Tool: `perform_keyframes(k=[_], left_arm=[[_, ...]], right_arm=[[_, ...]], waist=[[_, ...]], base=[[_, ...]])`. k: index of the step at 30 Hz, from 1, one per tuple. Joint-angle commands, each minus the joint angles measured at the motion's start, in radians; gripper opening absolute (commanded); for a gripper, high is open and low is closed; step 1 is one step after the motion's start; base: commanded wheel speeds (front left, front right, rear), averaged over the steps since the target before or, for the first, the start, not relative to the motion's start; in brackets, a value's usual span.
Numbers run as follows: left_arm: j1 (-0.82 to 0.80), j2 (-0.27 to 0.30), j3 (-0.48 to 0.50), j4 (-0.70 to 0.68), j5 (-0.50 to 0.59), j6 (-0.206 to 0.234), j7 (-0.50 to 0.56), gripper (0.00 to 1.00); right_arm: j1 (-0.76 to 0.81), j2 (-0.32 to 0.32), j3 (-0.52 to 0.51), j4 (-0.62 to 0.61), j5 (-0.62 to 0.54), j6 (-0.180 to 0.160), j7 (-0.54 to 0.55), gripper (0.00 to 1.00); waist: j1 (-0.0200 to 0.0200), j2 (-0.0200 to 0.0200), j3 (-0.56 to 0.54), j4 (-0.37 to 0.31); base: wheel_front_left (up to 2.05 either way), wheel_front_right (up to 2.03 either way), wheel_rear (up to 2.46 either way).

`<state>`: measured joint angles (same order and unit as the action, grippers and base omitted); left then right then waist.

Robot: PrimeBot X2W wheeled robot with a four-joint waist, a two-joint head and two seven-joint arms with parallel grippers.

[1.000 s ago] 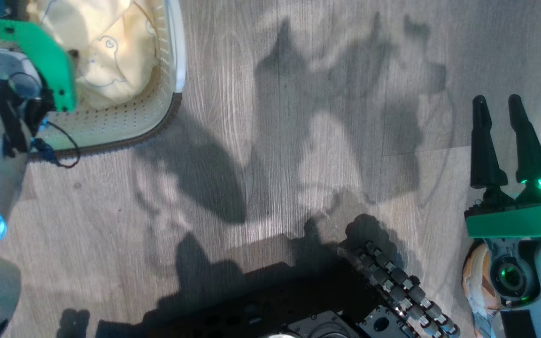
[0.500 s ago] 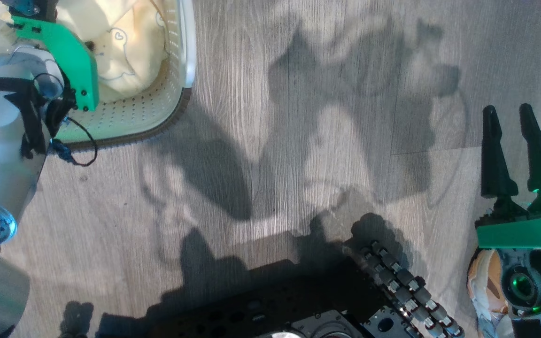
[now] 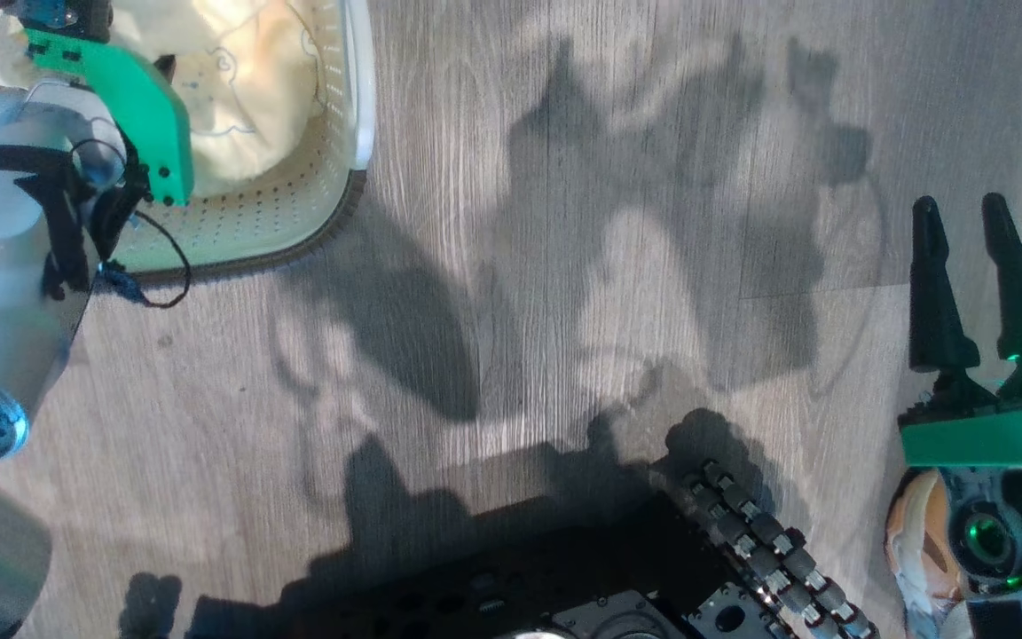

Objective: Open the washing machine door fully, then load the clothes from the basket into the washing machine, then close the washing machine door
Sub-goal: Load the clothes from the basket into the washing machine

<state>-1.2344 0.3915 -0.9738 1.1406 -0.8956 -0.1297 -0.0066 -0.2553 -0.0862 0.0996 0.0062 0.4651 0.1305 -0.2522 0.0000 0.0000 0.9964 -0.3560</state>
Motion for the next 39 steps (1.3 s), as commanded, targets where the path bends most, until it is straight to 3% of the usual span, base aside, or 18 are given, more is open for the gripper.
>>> perform_keyframes(k=[1,10,23,29,39], left_arm=[[-0.003,0.037,0.007,-0.018,-0.013,-0.001,-0.022,0.00],[0.040,0.087,-0.023,-0.046,-0.079,-0.001,-0.151,0.00],[0.177,0.067,-0.019,-0.065,-0.137,-0.001,-0.253,0.00],[0.241,0.081,0.078,-0.147,-0.062,0.002,-0.255,0.00],[0.461,0.069,0.307,-0.344,0.133,0.042,-0.255,0.00]], right_arm=[[0.023,-0.012,0.015,-0.017,-0.004,0.000,-0.010,1.00],[-0.053,0.005,0.045,0.012,0.011,0.000,-0.010,1.00],[-0.027,0.004,0.039,0.044,0.011,0.000,-0.010,1.00],[-0.002,0.002,0.045,0.060,0.015,0.000,-0.010,1.00],[0.063,-0.008,0.028,0.076,0.016,0.000,-0.010,1.00]], waist=[[0.0000,0.0000,-0.008,-0.002],[0.0000,0.0000,-0.068,-0.018],[0.0000,0.0000,-0.273,0.026],[0.0000,0.0000,-0.361,0.049],[0.0000,0.0000,-0.507,0.099]], base=[[0.00,0.00,0.00],[0.00,0.00,0.00],[0.00,0.00,0.00],[0.00,0.00,0.00],[0.00,0.00,0.00]])
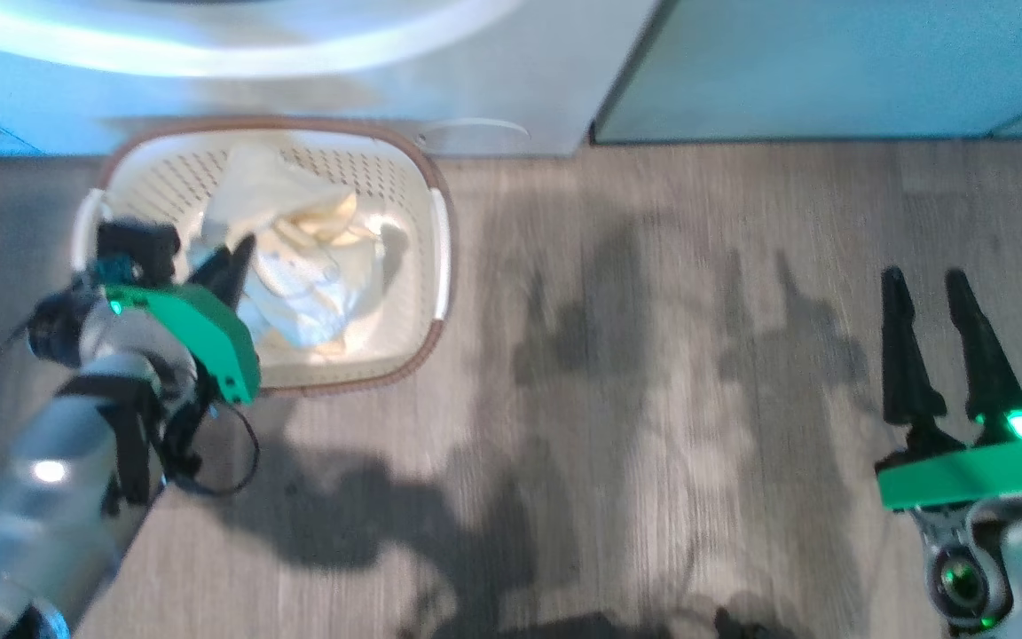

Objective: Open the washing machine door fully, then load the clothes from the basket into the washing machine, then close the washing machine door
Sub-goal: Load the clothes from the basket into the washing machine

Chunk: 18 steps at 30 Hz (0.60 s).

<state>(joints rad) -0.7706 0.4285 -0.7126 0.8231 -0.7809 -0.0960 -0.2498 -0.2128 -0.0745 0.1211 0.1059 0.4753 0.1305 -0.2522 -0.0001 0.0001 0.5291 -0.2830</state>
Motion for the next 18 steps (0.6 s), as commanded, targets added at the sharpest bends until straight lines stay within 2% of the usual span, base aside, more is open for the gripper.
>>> perform_keyframes(k=[1,15,18], left_arm=[[0.019,0.028,0.063,-0.044,0.039,0.009,-0.012,0.00],[0.265,0.002,0.357,-0.274,0.223,0.015,-0.012,0.00],[0.296,-0.010,0.390,-0.313,0.245,0.021,-0.012,0.00]], right_arm=[[0.029,-0.021,0.001,-0.023,0.006,0.000,-0.010,1.00],[0.101,-0.028,0.016,-0.011,0.005,0.000,-0.010,1.00],[0.109,-0.027,0.015,-0.009,0.005,0.000,-0.010,1.00]], waist=[[0.0001,-0.0001,-0.052,0.033],[0.0001,-0.0001,-0.192,0.076],[0.0001,-0.0001,-0.209,0.080]], base=[[0.00,0.00,0.00],[0.00,0.00,0.00],[0.00,0.00,0.00]])
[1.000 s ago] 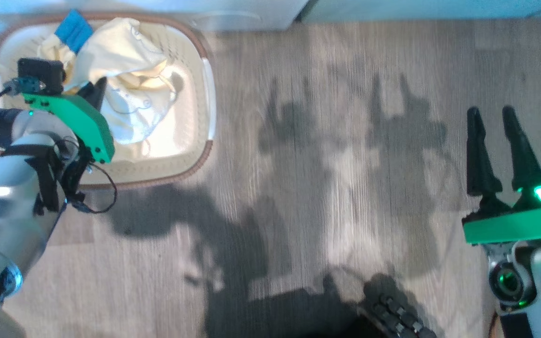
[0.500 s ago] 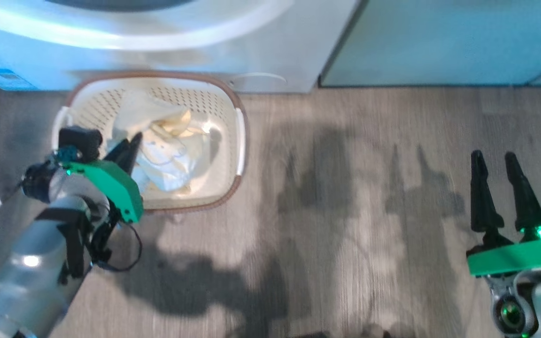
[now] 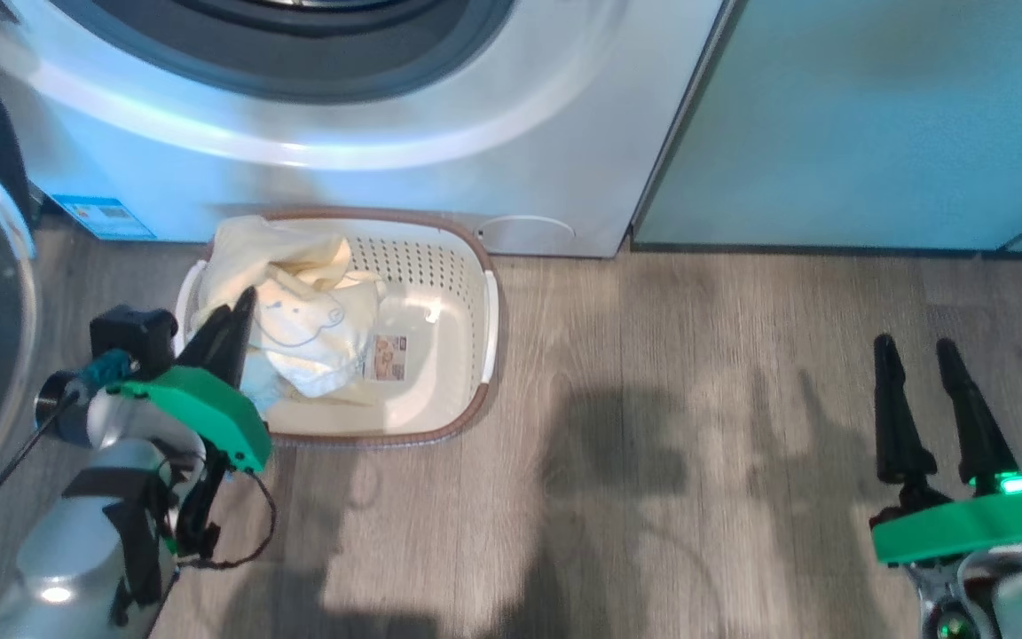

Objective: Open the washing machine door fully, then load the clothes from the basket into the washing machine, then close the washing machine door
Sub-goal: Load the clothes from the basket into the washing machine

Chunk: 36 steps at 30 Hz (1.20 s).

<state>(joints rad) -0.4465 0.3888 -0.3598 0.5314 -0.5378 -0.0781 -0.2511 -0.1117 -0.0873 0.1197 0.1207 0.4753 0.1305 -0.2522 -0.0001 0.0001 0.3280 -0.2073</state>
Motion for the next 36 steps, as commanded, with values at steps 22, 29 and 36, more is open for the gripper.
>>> perform_keyframes(k=[22,29,36], left_arm=[[0.189,-0.014,0.229,-0.327,0.099,0.027,-0.011,0.00],[0.197,-0.022,0.247,-0.374,0.110,0.038,-0.011,0.00],[0.210,-0.027,0.259,-0.391,0.115,0.041,-0.011,0.00]], right_arm=[[0.065,-0.005,0.014,-0.021,0.009,0.000,-0.010,1.00],[0.063,-0.003,0.013,-0.022,0.011,0.000,-0.010,1.00],[0.065,-0.003,0.008,-0.019,0.010,0.000,-0.010,1.00]], waist=[[0.0001,-0.0001,-0.114,-0.008],[0.0001,-0.0001,-0.102,-0.018],[0.0001,-0.0001,-0.106,-0.019]], base=[[0.00,0.00,0.00],[0.00,0.00,0.00],[0.00,0.00,0.00]])
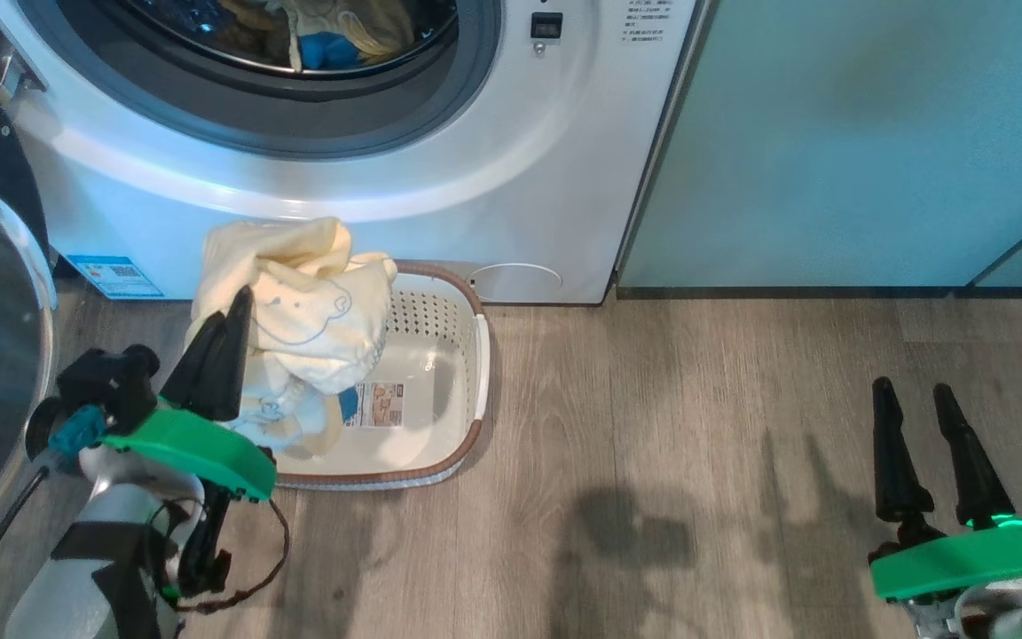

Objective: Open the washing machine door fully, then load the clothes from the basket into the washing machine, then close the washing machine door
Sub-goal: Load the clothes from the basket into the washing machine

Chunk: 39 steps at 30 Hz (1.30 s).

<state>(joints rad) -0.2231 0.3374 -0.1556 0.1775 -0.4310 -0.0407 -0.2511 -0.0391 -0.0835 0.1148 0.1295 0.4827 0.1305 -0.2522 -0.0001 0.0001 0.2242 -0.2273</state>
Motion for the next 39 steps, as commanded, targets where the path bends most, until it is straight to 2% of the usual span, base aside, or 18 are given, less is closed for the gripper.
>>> perform_keyframes(k=[1,14,19,29,39], left_arm=[[-0.012,0.024,0.056,-0.038,0.009,0.003,-0.011,0.00],[-0.039,0.034,0.058,-0.064,0.011,0.002,-0.010,0.00],[-0.105,0.060,0.057,-0.066,0.008,-0.011,0.011,0.00],[-0.368,0.142,0.069,-0.004,-0.011,-0.045,0.094,0.00],[-0.714,0.198,0.040,0.148,-0.029,-0.069,0.215,0.00]], right_arm=[[-0.007,-0.007,0.012,-0.028,0.002,0.000,-0.010,1.00],[-0.008,-0.007,0.011,-0.030,0.001,0.000,-0.010,1.00],[-0.015,-0.003,0.018,-0.033,0.003,0.000,-0.010,1.00],[-0.060,0.005,0.020,-0.043,0.009,0.000,-0.010,1.00],[-0.129,0.023,0.021,-0.056,0.017,0.000,-0.010,1.00]], waist=[[0.0001,-0.0001,-0.005,0.001],[0.0001,-0.0001,-0.009,0.002],[0.0001,-0.0001,0.010,-0.010],[0.0001,-0.0001,0.125,-0.070],[0.0001,-0.0001,0.294,-0.114]], base=[[0.00,0.00,0.00],[0.00,0.00,0.00],[0.00,0.00,0.00],[0.00,0.00,0.00],[0.00,0.00,0.00]])
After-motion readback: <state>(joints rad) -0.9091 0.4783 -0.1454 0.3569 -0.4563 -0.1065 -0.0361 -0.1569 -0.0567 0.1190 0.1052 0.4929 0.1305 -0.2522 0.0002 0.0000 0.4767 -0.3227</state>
